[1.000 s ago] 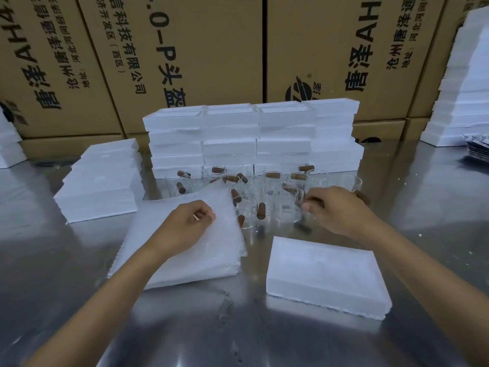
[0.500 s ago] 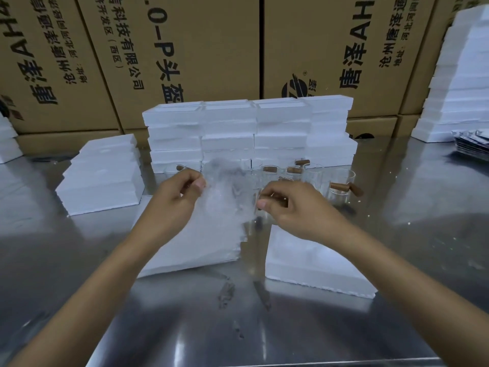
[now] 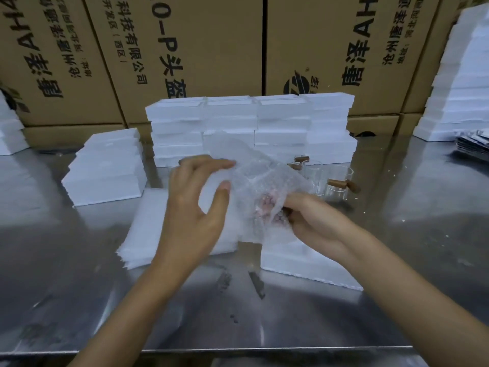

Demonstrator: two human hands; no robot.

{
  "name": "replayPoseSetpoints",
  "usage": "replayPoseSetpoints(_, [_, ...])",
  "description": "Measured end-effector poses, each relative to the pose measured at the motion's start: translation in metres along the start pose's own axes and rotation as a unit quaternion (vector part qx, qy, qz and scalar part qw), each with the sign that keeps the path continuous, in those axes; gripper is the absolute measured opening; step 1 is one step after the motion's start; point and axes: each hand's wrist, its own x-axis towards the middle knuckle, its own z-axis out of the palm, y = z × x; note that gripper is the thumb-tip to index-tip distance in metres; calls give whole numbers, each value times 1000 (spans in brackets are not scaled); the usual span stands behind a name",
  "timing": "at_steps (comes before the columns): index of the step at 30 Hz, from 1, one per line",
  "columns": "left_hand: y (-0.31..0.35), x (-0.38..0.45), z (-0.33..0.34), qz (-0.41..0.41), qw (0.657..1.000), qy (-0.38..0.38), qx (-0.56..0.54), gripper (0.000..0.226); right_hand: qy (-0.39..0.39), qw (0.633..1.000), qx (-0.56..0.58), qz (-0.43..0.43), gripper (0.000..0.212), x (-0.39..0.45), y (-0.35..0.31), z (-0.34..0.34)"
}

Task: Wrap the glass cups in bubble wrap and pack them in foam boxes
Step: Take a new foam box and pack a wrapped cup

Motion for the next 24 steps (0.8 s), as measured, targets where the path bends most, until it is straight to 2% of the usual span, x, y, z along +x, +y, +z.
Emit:
replayPoseSetpoints(2, [-11, 14, -2, -75, 996, 47, -9, 43, -30, 998, 59, 13, 21, -4, 2, -9])
replayPoseSetpoints(3, [-16, 22, -2, -134, 990, 29, -35, 54, -47, 996, 74, 14, 22, -6, 2, -14])
replayPoseSetpoints(5, [-25, 35, 0, -244, 960, -52, -123, 77, -73, 993, 92, 13, 29, -10, 3, -22])
replayPoseSetpoints(6, [-27, 37, 3, -273, 941, -97, -177, 83, -90, 991, 101, 14, 32, -12, 2, -25])
replayPoseSetpoints(8, [-30, 37, 13, -290, 904, -158, -271, 91, -119, 987, 106, 12, 36, -15, 1, -27])
replayPoseSetpoints(10, [-28, 31, 26, -314, 879, -181, -311, 109, -128, 987, 94, 14, 31, -18, 3, -28])
replayPoseSetpoints(11, [-27, 28, 33, -320, 875, -185, -312, 110, -122, 988, 91, 16, 29, -19, 4, -29])
replayPoseSetpoints(14, [-19, 20, 52, -319, 866, -196, -331, 77, -105, 990, 95, 16, 30, -20, 13, -29])
replayPoseSetpoints(16, [-13, 15, 62, -324, 858, -190, -351, 67, -89, 992, 91, 7, 29, -18, 20, -26])
replayPoseSetpoints(18, [-10, 12, 68, -333, 851, -191, -360, 61, -21, 997, 64, 22, 13, -13, 30, -21])
replayPoseSetpoints(20, [-8, 9, 71, -337, 847, -201, -359, 63, 52, 997, 15, 50, 16, -13, 36, -16])
replayPoseSetpoints(22, [-7, 8, 71, -350, 847, -188, -352, 83, 66, 997, -10, 48, 17, -16, 34, -13])
replayPoseSetpoints(24, [-9, 7, 70, -351, 853, -140, -359, 98, 64, 997, -25, 32, 20, -21, 29, -15])
